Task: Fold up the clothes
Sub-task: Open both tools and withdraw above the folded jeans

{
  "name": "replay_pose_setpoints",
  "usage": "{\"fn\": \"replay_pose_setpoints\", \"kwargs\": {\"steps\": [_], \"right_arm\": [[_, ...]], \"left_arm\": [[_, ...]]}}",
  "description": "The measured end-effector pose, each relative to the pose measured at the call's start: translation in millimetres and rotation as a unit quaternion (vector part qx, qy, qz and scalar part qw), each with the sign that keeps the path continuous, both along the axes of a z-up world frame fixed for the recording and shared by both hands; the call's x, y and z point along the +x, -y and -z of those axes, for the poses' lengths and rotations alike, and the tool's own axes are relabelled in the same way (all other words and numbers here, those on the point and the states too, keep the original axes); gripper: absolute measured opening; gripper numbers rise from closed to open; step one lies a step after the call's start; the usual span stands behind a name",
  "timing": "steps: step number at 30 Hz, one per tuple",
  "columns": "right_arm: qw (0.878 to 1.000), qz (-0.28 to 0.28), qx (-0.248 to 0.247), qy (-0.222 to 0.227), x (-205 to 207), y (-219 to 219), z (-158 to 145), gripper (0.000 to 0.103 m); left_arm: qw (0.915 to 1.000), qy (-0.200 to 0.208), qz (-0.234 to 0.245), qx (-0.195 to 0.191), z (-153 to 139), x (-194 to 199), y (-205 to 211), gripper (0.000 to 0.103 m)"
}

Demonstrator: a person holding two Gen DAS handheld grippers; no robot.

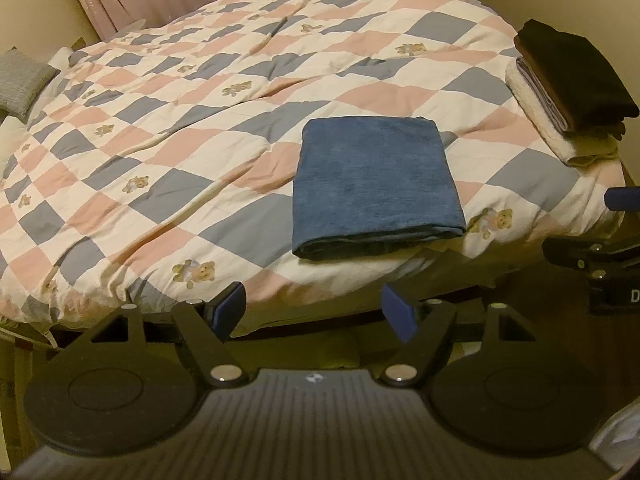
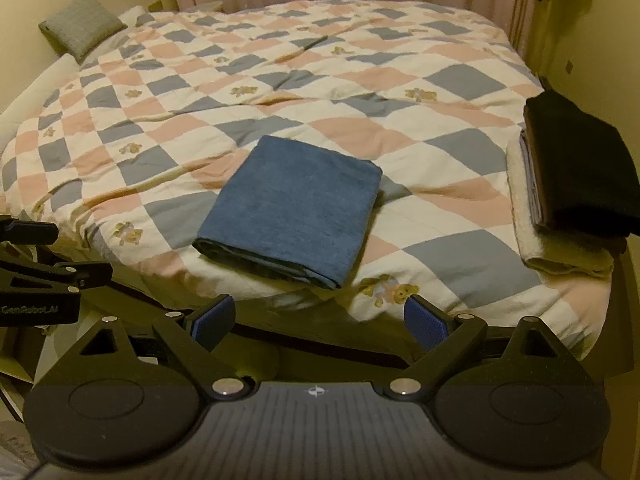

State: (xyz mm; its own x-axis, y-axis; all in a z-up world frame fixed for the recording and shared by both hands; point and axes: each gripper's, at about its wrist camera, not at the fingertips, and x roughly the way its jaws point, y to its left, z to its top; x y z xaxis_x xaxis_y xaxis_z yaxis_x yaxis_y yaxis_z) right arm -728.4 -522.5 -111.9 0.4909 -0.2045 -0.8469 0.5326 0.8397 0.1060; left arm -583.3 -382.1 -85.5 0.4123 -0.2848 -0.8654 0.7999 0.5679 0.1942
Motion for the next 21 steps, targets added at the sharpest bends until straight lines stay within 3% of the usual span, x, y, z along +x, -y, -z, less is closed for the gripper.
{"fn": "replay_pose_setpoints", "kwargs": {"steps": [15,18,21], "right_arm": [[1.000,0.018,0.009,-0.009,8.4,11.7,9.7,0.095],[0.999,0.036,0.033,-0.007,11.7,26.8,21.1,0.095],[0.995,0.064,0.081,0.016,11.6,50.9,37.1,0.095]], "left_arm": [[0.9993,-0.023,0.023,0.016,24.8,31.8,27.7,0.074],[0.9984,-0.044,0.028,0.019,41.0,56.8,42.5,0.074],[0.9955,-0.092,0.016,0.015,63.0,95.6,55.6,0.074]]}}
